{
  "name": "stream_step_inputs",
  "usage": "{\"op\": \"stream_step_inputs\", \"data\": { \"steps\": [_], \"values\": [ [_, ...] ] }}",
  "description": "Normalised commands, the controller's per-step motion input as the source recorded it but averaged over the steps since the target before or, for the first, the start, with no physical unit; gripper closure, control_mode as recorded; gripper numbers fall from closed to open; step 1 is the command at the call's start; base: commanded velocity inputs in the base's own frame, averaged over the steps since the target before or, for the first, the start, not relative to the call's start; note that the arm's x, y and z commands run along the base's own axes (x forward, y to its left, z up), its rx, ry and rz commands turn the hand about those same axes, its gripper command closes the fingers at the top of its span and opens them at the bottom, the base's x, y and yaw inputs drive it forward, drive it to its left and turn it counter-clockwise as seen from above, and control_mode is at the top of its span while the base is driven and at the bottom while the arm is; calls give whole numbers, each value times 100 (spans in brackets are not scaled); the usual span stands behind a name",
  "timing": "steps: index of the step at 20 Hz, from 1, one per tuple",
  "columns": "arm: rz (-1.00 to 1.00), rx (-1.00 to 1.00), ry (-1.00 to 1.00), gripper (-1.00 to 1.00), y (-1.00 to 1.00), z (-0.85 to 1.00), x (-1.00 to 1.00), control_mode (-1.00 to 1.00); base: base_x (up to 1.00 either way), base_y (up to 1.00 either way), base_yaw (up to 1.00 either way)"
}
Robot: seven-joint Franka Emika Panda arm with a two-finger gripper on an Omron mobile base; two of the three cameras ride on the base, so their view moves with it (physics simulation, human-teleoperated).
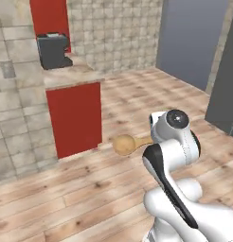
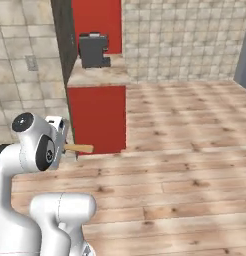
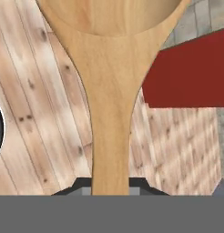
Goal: Organize the utensils by type. Pick up the wooden spoons from the counter and place them in the open cabinet. Then pick up the metallic utensils from the counter and place them in the open drawer.
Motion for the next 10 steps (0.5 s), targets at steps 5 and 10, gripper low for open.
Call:
{"op": "stream_step_inputs", "data": {
  "steps": [5, 10],
  "values": [
    [0, 0, 0, 100, 0, 0, 0, 100, 0, 0, -100],
    [0, 0, 0, 100, 0, 0, 0, 100, 0, 0, -100]
  ]
}}
